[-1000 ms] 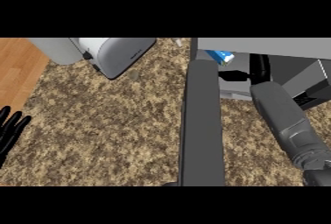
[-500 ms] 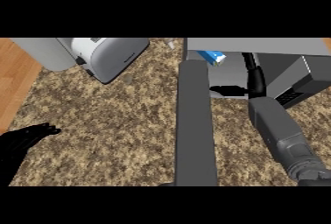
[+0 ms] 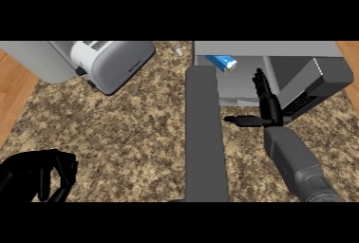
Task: Pick up the milk, place it into the microwave and close the microwave
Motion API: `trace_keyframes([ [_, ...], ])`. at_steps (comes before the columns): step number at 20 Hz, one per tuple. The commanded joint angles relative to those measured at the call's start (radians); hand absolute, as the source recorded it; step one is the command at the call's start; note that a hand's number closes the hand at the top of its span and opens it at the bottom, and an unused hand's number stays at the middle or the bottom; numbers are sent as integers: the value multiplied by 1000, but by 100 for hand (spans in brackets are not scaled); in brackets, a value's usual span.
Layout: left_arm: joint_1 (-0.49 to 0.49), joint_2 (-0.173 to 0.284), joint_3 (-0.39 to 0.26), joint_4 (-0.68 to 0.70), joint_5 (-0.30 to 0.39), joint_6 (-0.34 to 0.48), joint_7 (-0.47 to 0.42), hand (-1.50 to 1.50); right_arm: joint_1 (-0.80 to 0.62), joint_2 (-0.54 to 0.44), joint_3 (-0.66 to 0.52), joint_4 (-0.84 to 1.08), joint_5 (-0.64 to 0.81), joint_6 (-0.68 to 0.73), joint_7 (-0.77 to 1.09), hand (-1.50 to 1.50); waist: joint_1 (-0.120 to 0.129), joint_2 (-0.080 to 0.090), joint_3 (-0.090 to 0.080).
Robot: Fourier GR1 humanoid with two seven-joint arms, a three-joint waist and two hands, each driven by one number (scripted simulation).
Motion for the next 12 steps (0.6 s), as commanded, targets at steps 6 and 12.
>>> trace_keyframes([
  [6,0,-12,-158,18,-88,61,6,150,222,48,79,-219,-16,79,7,-150,-36,-15,-3],
  [12,-39,-12,-270,64,-201,81,-53,150,455,47,110,-396,-38,115,11,-150,-44,-16,-4],
])
